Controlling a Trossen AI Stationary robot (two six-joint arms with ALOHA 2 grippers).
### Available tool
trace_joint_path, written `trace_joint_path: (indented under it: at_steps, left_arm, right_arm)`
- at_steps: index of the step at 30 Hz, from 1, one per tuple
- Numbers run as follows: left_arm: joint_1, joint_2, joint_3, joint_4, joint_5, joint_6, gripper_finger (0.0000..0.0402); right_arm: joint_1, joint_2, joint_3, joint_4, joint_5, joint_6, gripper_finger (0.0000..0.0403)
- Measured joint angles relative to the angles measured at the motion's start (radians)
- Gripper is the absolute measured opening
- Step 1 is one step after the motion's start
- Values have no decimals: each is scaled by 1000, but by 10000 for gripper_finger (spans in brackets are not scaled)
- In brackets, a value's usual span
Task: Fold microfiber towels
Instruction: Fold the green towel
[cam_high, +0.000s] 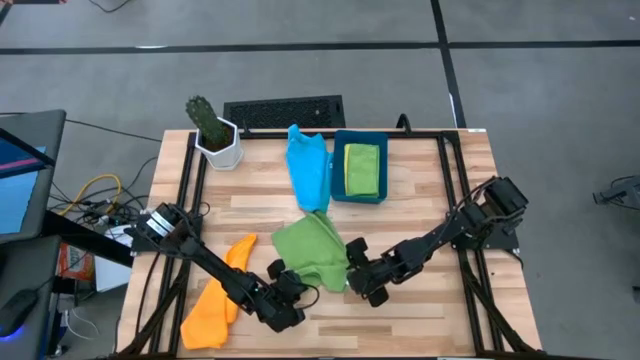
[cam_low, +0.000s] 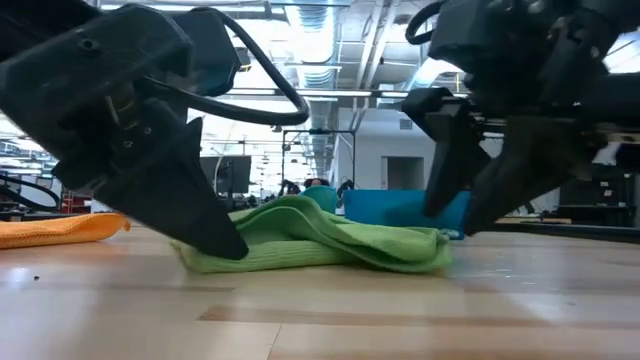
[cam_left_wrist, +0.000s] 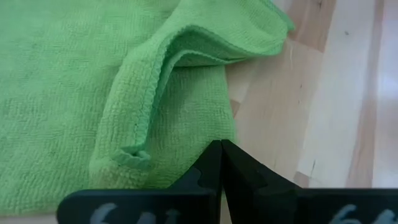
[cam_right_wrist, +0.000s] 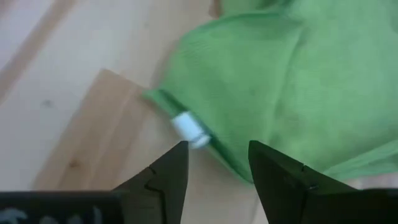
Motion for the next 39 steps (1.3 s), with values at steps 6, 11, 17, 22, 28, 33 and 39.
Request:
trace_joint_path:
  at_steps: [6, 11, 17, 22, 28, 33, 39]
  left_arm:
    - [0, 8, 2, 2, 12, -18, 0]
    - [0, 8, 2, -4, 19, -24, 0]
    - [0, 8, 2, -6, 22, -26, 0]
    - [0, 9, 2, -7, 24, -27, 0]
    - [0, 9, 2, -8, 26, -28, 0]
    - [-1, 10, 2, -9, 27, -28, 0]
    - [-1, 10, 2, -9, 29, -31, 0]
  right_arm:
    - [-5, 9, 0, -7, -25, -27, 191]
    - [-3, 9, 0, -2, -25, -92, 191]
    - [-16, 9, 0, 17, -26, -156, 191]
    - [-21, 9, -1, 20, -29, -176, 191]
    - [-11, 9, -54, 50, -31, -172, 191]
    - [-5, 9, -58, 65, 11, -183, 191]
    - [-16, 28, -58, 112, -11, -184, 191]
